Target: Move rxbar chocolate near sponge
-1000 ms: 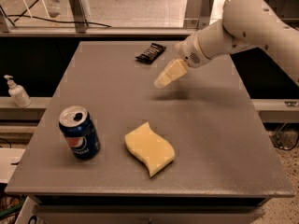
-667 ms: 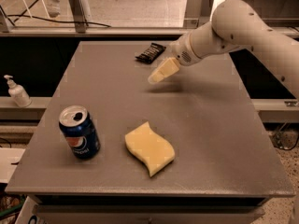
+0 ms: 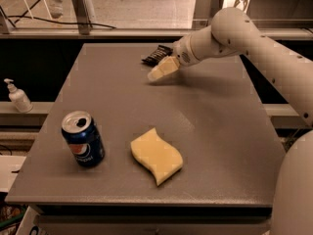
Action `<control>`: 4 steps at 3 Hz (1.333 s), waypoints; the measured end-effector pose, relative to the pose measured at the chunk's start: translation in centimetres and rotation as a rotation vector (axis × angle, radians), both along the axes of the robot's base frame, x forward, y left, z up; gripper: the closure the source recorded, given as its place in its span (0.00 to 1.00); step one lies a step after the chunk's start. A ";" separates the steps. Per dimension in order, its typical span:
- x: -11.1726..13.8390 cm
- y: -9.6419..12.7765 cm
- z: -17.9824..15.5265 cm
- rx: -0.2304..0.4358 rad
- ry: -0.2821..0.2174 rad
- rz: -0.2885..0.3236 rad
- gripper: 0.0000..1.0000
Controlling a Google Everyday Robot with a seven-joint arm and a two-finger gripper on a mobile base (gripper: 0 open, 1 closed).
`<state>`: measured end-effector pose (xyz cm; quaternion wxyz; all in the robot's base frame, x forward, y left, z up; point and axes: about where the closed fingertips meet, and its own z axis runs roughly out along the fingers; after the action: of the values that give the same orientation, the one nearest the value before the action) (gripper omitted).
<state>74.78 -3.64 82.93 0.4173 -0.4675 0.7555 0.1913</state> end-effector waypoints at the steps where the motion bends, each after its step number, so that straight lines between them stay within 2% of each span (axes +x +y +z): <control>1: 1.6 0.4 -0.1 0.045 -0.008 -0.022 0.00; 3: 3.6 1.0 -0.5 0.103 -0.010 -0.064 0.00; 4: 3.9 1.3 -0.9 0.114 -0.016 -0.076 0.19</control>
Offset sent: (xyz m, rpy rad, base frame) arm 0.0425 0.0079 -0.0017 0.1300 -0.0218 -0.0724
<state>78.64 -2.34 81.99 0.4562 -0.4156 0.7572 0.2140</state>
